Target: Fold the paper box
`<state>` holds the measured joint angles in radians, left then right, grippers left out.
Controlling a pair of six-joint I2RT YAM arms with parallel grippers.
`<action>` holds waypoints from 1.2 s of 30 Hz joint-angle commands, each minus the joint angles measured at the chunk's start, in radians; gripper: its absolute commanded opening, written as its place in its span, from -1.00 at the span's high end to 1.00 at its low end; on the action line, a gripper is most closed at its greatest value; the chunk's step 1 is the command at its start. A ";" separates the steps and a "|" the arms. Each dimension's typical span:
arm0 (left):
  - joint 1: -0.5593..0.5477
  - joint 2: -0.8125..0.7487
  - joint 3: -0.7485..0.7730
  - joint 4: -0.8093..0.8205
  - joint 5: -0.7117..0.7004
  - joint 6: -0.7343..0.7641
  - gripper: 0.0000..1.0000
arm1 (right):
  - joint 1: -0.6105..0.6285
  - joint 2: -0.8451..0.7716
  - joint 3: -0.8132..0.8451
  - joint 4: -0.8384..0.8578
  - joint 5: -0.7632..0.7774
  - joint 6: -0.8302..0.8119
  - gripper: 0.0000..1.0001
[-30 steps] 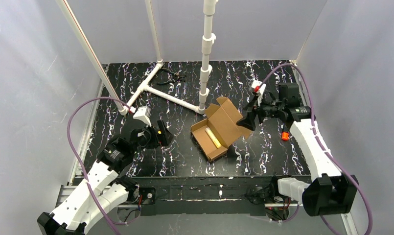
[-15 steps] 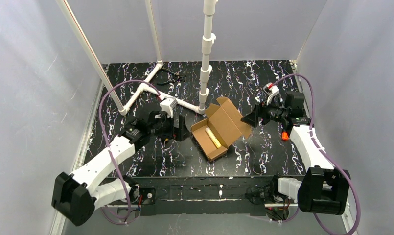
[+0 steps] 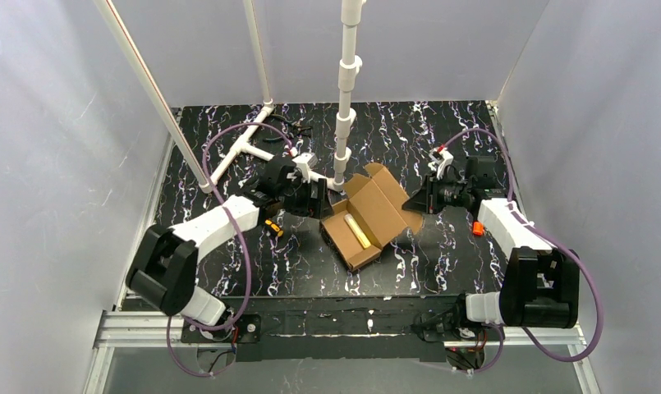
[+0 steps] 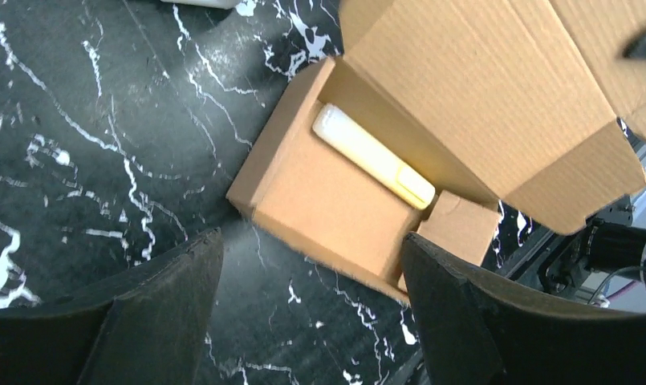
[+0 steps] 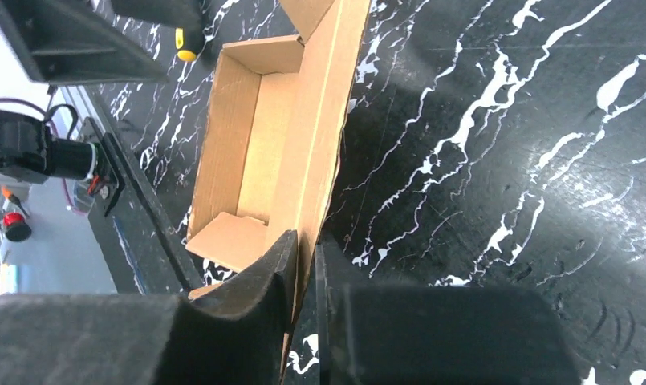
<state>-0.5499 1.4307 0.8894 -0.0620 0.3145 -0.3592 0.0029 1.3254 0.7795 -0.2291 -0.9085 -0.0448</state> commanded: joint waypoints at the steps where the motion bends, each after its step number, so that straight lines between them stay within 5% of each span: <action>1: 0.008 0.074 0.067 0.039 0.029 0.016 -0.56 | 0.033 -0.030 0.061 -0.023 -0.003 -0.045 0.67; 5: 0.010 0.101 0.078 0.038 0.051 0.015 -0.48 | 0.059 0.008 0.166 -0.159 0.072 -0.166 0.88; 8: 0.010 0.065 0.056 0.036 0.066 -0.005 -0.45 | 0.077 0.098 0.323 -0.361 0.102 -0.418 0.94; 15: 0.014 -0.266 -0.163 0.079 0.017 -0.087 -0.46 | 0.117 0.283 0.649 -0.829 0.095 -0.958 0.93; 19: 0.018 -0.419 -0.248 0.069 0.007 -0.134 -0.47 | 0.229 0.300 0.705 -0.815 0.174 -1.033 0.82; 27: 0.019 -0.567 -0.269 -0.064 -0.014 -0.157 -0.50 | 0.269 0.329 0.797 -0.776 0.277 -0.873 -0.03; 34: 0.022 -0.572 -0.147 -0.216 -0.016 -0.074 -0.97 | 0.074 -0.045 0.555 -0.587 0.329 -0.690 -0.96; 36: 0.022 -0.546 -0.089 -0.282 0.034 -0.021 -0.97 | -0.021 -0.138 0.472 -0.550 0.336 -0.638 -0.97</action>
<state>-0.5350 0.8642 0.6758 -0.2169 0.3016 -0.4789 0.1593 1.4425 1.3800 -0.8700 -0.5999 -0.8162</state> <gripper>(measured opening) 0.981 0.965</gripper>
